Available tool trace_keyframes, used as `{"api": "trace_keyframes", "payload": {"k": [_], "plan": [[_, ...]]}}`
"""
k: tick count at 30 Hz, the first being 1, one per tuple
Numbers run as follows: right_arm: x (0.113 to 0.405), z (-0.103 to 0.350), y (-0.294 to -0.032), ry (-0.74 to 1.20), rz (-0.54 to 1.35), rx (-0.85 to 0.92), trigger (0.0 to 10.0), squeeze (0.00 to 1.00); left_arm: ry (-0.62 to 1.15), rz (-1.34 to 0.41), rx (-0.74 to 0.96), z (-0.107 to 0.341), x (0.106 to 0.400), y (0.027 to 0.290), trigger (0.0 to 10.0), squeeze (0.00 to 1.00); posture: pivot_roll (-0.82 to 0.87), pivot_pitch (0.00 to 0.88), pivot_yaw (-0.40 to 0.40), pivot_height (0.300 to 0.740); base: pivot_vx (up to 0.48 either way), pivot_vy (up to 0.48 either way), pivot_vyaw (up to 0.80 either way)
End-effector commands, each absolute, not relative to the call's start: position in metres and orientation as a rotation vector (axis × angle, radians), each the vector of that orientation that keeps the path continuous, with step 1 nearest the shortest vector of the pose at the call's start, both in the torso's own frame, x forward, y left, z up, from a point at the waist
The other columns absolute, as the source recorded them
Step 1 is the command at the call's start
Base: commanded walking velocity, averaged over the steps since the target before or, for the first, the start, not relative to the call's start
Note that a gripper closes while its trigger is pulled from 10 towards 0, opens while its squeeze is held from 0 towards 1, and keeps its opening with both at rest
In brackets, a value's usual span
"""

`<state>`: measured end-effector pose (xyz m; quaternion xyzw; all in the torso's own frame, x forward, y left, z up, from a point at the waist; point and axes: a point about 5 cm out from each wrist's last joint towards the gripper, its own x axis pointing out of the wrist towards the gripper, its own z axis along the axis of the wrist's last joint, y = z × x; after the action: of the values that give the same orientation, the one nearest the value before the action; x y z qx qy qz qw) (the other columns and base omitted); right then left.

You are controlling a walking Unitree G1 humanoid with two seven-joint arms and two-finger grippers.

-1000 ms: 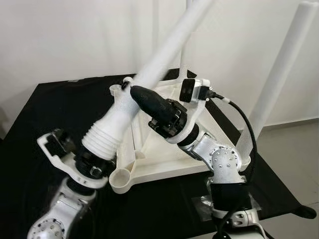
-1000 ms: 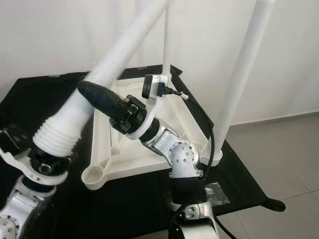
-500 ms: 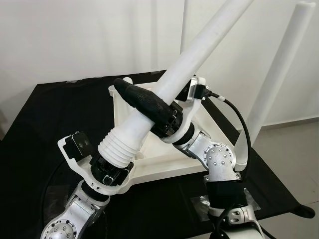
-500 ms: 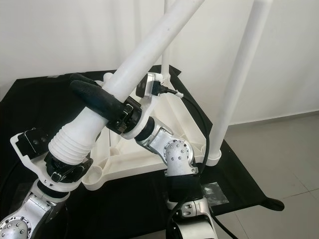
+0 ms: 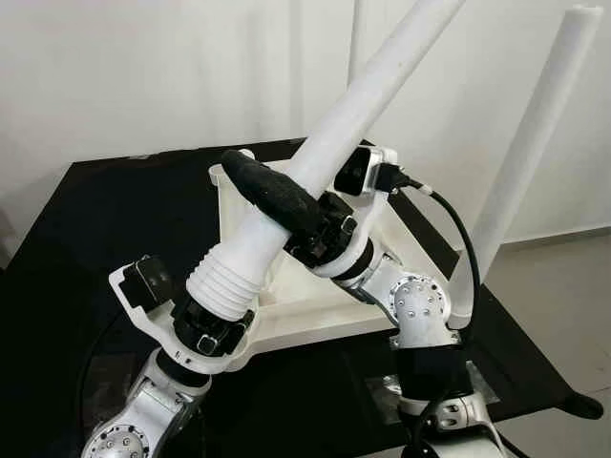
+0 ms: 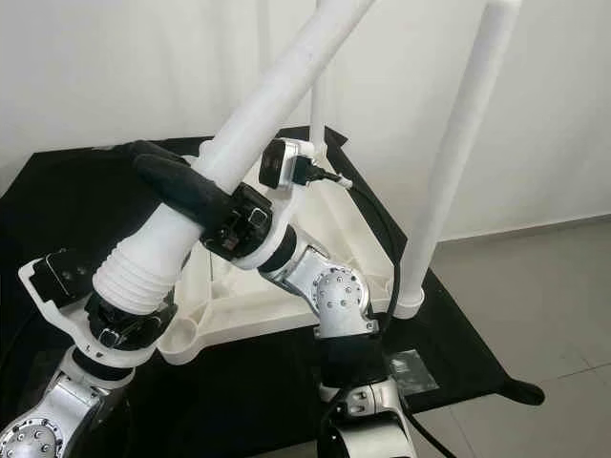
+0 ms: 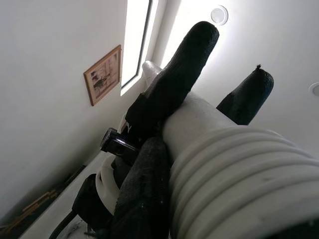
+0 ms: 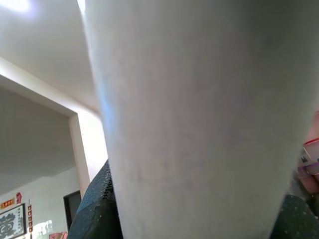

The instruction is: Building children table

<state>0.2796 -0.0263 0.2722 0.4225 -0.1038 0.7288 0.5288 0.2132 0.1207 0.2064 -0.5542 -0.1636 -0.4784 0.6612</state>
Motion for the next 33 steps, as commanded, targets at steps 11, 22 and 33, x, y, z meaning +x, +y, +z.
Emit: {"api": "trace_keyframes", "payload": {"k": [11,22,33], "plan": [[0.289,0.28,-0.011,-0.277,1.652,0.928,0.0,0.0,-0.407,-0.858,-1.243,0.19,0.223,0.151,10.0,1.0,-0.06,0.0,0.024,0.74,0.0,0.0,0.0],[0.32,0.293,-0.021,-0.364,1.372,0.794,0.0,0.0,-0.379,-0.482,-1.088,0.158,0.217,0.227,10.0,1.0,-0.05,0.0,0.026,0.74,0.0,0.0,0.0],[0.322,0.255,-0.001,-0.255,1.291,0.235,10.0,0.0,-0.201,-0.085,-0.74,0.136,0.234,0.242,10.0,0.0,-0.04,0.0,0.018,0.74,0.0,0.0,0.0]]}}
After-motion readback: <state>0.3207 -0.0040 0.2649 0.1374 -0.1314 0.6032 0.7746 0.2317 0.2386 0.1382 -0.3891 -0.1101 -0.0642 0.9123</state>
